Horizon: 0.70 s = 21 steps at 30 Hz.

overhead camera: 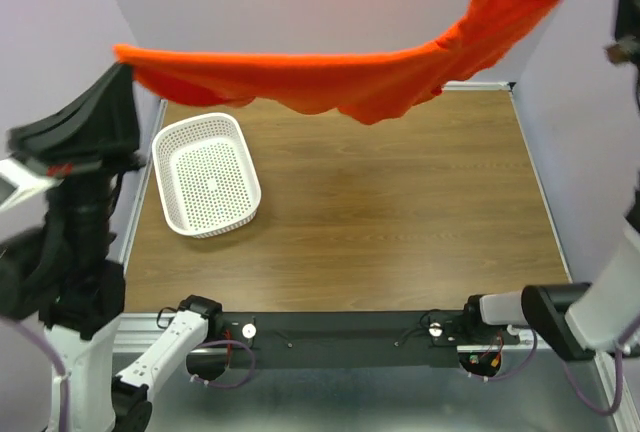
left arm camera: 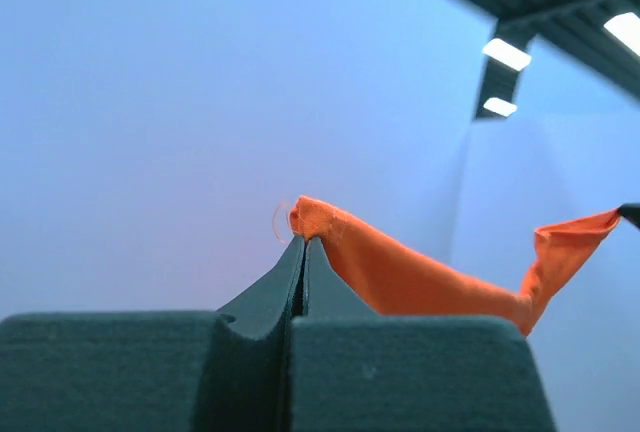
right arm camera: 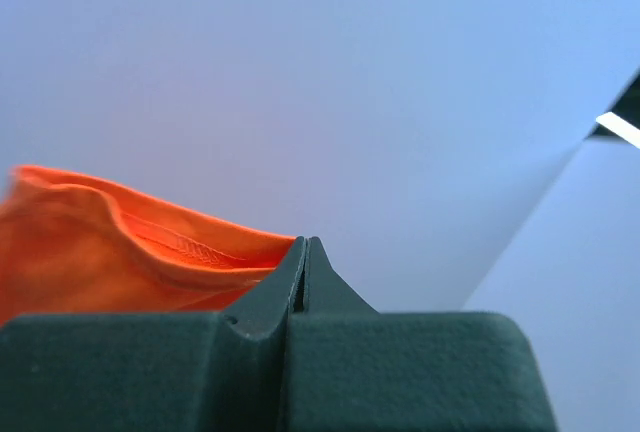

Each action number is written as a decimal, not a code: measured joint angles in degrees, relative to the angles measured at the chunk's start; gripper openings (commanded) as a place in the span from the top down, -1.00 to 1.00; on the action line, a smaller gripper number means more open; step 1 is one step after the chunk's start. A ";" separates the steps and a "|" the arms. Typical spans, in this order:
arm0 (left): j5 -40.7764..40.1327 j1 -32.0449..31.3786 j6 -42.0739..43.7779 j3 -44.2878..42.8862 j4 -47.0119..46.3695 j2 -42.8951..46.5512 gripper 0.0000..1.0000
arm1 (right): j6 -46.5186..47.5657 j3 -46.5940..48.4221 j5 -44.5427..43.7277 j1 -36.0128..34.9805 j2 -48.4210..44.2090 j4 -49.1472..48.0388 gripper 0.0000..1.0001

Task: Fold and stack the t-shirts
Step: Flatten the tshirt out

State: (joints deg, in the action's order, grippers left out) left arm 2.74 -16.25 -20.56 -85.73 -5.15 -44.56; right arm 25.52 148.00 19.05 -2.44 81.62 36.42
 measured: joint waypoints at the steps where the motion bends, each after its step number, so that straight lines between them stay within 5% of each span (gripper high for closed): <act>1: 0.83 0.00 -0.31 -1.09 -0.57 1.20 1.00 | -0.44 0.09 -0.24 0.00 -1.90 -0.85 0.99; 11: 7.28 0.00 -3.93 0.20 -1.70 4.24 1.00 | -1.46 -0.85 -3.85 -0.02 -11.47 -6.82 0.99; 21: 7.32 0.00 -6.34 21.42 -6.93 -4.55 1.00 | 1.22 -31.32 -5.38 -0.04 -9.25 -7.98 0.99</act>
State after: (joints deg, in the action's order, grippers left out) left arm 10.07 -16.25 -26.89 -64.31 -12.08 -49.10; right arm 26.74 116.68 13.67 -2.48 72.38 28.45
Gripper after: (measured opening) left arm 0.007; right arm 0.006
